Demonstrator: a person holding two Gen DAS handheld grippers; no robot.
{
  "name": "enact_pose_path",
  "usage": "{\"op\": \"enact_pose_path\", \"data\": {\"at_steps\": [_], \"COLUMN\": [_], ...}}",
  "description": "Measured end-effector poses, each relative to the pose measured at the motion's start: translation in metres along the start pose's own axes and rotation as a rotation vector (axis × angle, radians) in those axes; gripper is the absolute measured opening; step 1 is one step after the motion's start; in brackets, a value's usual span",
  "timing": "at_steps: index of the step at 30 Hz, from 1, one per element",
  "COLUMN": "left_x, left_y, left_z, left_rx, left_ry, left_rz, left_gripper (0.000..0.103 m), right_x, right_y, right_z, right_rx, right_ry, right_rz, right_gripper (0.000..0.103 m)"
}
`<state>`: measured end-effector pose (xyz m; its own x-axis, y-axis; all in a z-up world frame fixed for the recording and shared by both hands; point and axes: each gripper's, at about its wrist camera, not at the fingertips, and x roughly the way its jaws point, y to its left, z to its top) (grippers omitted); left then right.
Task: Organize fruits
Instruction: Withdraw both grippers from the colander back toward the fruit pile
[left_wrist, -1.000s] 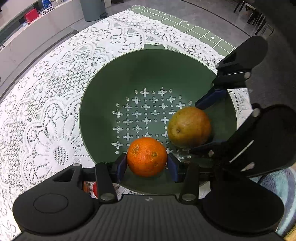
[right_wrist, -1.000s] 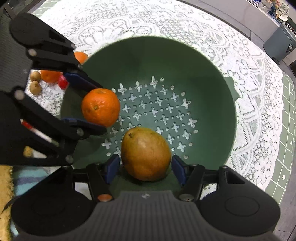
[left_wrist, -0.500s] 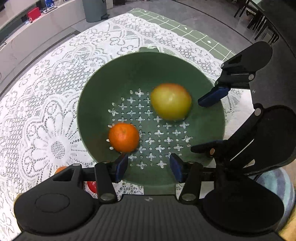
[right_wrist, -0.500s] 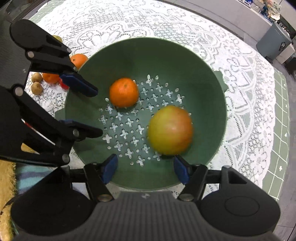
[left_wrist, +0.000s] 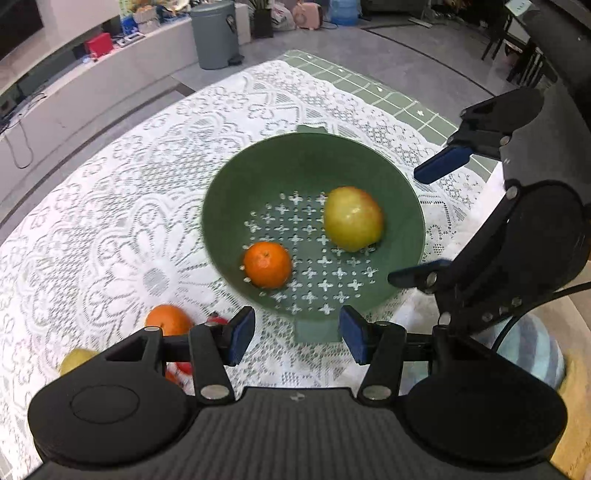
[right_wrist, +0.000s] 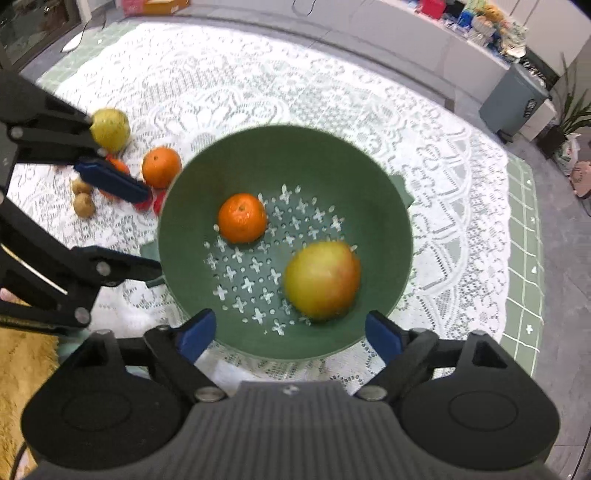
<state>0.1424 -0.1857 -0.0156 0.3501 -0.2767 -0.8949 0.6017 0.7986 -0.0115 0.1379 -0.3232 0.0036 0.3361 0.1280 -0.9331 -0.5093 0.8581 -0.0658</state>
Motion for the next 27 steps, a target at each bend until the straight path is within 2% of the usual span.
{"op": "enact_pose_path", "data": {"at_steps": [7,13,19,27], "left_x": [-0.028,-0.051,-0.066,-0.077], "left_y": [0.011,0.024,0.042,0.074], "left_z": [-0.022,-0.042,-0.062,-0.095], "left_rx": [-0.057,-0.100,-0.170,-0.277], "left_ry": [-0.045,-0.085,-0.110,-0.138], "left_rz": [0.033,0.079,0.104,0.117], "left_gripper": [0.062,0.062,0.062,0.062], "right_x": [-0.027,-0.034,-0.031,-0.021], "right_y": [0.016,0.044,0.073,0.115], "right_z": [-0.008,-0.013,-0.016,-0.012], "right_rx": [0.099,0.145,0.238,0.296], "right_ry": [-0.111,-0.188,-0.235,-0.282], "right_rz": [-0.008,-0.021,0.063,0.095], "right_gripper": [0.087,0.088,0.088,0.088]}}
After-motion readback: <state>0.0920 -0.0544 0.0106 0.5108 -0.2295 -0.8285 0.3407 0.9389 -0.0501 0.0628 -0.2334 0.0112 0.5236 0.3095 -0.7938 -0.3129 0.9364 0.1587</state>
